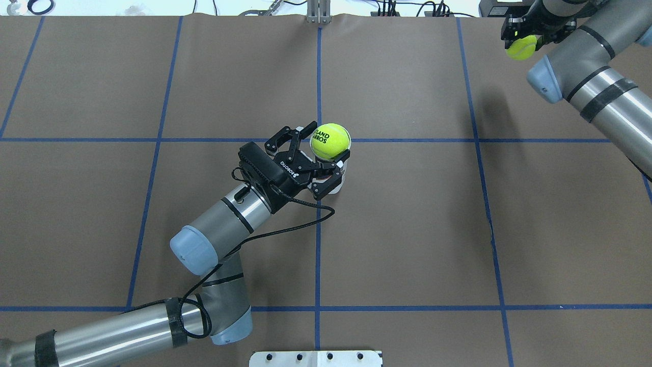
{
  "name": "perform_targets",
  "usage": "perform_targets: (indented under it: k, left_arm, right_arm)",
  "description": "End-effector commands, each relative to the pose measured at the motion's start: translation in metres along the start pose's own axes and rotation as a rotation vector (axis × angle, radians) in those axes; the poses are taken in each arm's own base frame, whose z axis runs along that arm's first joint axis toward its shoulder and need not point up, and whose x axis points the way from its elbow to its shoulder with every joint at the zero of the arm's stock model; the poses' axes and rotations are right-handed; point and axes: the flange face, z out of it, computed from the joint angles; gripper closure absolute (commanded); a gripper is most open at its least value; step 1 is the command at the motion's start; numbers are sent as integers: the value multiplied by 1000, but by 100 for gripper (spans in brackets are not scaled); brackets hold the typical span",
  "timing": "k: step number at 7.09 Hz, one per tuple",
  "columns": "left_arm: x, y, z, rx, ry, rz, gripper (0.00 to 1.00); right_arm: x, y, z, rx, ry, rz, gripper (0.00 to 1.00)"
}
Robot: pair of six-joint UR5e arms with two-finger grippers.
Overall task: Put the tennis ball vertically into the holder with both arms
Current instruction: 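Carry the Roland Garros ball with the right gripper over the tube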
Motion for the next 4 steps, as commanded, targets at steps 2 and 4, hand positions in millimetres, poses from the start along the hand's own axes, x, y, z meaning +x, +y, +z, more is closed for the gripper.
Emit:
perform_targets:
  k: [2,4]
  left_arm:
    - [1,-1,1,1,-1,0,8]
    - [1,-1,1,1,-1,0,8]
  right_arm:
    - [-91,80,-131,-102,-183,107,100]
    - [-147,147,-179,-138,-236,84,100]
